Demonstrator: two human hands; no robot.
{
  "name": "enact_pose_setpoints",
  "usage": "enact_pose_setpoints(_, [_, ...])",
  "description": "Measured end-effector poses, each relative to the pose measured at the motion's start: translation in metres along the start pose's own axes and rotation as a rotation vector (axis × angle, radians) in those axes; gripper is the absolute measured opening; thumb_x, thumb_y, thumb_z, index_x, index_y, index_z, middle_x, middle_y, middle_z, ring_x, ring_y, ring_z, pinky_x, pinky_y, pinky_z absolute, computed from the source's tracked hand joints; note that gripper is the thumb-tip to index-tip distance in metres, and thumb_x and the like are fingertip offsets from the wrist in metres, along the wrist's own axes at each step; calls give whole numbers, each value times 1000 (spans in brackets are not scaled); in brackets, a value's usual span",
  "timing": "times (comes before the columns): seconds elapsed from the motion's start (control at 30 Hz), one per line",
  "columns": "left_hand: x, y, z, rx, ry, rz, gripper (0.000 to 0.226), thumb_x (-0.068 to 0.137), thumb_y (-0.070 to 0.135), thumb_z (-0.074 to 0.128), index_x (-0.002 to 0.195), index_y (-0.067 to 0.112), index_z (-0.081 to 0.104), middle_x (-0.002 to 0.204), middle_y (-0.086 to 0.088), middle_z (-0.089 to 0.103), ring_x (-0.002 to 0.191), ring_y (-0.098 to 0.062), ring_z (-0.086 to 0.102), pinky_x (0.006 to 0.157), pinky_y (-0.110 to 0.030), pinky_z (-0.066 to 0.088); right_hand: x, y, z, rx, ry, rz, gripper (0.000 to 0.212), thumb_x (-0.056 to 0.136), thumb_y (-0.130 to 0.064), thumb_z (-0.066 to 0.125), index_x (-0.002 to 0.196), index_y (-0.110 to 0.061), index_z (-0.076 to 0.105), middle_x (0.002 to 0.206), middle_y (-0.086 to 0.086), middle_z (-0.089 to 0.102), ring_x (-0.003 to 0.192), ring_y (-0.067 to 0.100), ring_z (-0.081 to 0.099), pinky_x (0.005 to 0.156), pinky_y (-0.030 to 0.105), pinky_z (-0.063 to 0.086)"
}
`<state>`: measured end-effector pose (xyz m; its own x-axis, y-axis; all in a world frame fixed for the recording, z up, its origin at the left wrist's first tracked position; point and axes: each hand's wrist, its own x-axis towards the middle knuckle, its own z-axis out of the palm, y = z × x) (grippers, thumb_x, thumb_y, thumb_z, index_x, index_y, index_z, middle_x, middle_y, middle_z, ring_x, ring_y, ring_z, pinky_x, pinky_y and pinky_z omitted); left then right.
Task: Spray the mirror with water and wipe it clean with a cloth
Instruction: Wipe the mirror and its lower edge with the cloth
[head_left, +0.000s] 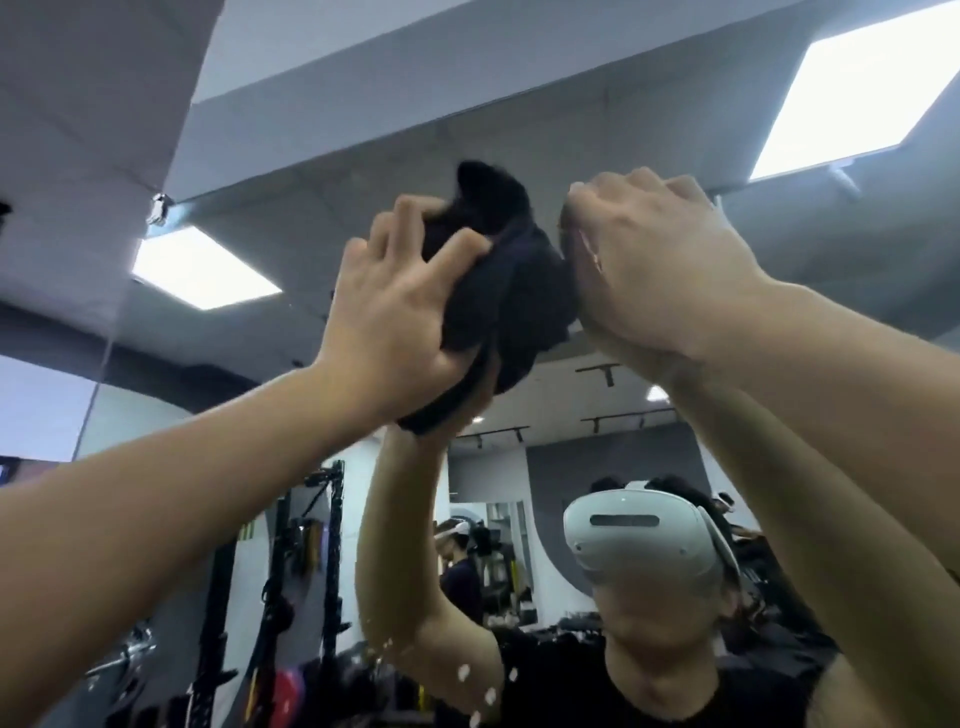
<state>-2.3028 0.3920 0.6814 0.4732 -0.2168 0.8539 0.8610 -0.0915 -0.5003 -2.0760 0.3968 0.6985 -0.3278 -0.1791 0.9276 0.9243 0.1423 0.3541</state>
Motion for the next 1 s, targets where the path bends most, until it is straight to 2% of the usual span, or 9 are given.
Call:
enact_pose_setpoints(0.17, [-83, 28, -14, -169, -54, 208, 51, 74, 49, 71, 118, 23, 64, 133, -18, 53, 106, -37, 54, 85, -51, 43, 16, -36, -2, 122, 62, 25, 16, 98, -21, 45, 106, -16, 58, 107, 5, 58, 101, 28, 49, 89, 41, 35])
enact_pose_setpoints(0.3, [-142, 27, -14, -315, -6, 463, 27, 86, 36, 72, 112, 35, 64, 134, -6, 53, 97, -26, 60, 82, -42, 45, 26, -77, 9, 239, 25, -55, 16, 99, -24, 44, 104, -17, 58, 104, 0, 54, 98, 21, 47, 93, 38, 40])
enact_pose_setpoints(0.4, [-162, -2, -19, -362, -15, 662, 23, 94, 27, 65, 111, 38, 55, 136, 0, 52, 99, -18, 61, 87, -36, 51, 27, -99, 29, 144, 10, -52, 16, 100, -26, 43, 106, -21, 56, 112, -1, 53, 106, 22, 41, 96, 37, 35])
enact_pose_setpoints(0.53, [-136, -62, -23, -368, -115, 790, 24, 89, 35, 63, 111, 29, 55, 137, -9, 50, 104, -31, 62, 90, -42, 46, 22, -102, 37, 88, 48, -20, 18, 98, -23, 39, 107, -23, 54, 115, -2, 50, 106, 21, 37, 96, 36, 31])
enact_pose_setpoints(0.63, [-78, -111, -17, -220, -67, 614, 37, 88, 39, 70, 118, 21, 59, 134, -17, 52, 109, -37, 59, 90, -50, 48, 22, -100, 36, 82, 44, 4, 28, 95, -25, 27, 106, -23, 53, 114, -1, 49, 103, 19, 34, 90, 32, 25])
enact_pose_setpoints(0.7, [-32, -145, -10, -147, -26, 432, 47, 83, 42, 64, 124, 20, 53, 133, -20, 49, 115, -41, 55, 92, -56, 49, 25, -100, 37, 47, 31, 8, 22, 97, -24, 32, 106, -24, 52, 113, -2, 47, 101, 17, 31, 87, 29, 19])
enact_pose_setpoints(0.8, [45, -184, 5, -13, 19, 23, 51, 84, 42, 56, 130, 29, 40, 137, -18, 42, 121, -44, 50, 98, -60, 46, 21, -98, 40, 6, 56, 18, 13, 92, -18, 54, 104, -24, 53, 107, -4, 47, 96, 15, 31, 85, 28, 19])
enact_pose_setpoints(0.9, [94, -189, 18, 94, 14, -388, 49, 90, 35, 55, 134, 26, 36, 140, -16, 35, 126, -44, 42, 102, -59, 43, 21, -102, 41, 43, 98, 35, 12, 96, -18, 46, 97, -25, 55, 102, -7, 48, 91, 13, 31, 83, 27, 18])
enact_pose_setpoints(1.0, [96, -171, 25, 177, 62, -443, 49, 91, 35, 56, 134, 23, 36, 143, -20, 34, 128, -46, 40, 104, -60, 37, 22, -101, 40, 39, 122, 36, 13, 97, -21, 43, 95, -24, 56, 100, -7, 49, 90, 14, 32, 83, 29, 19])
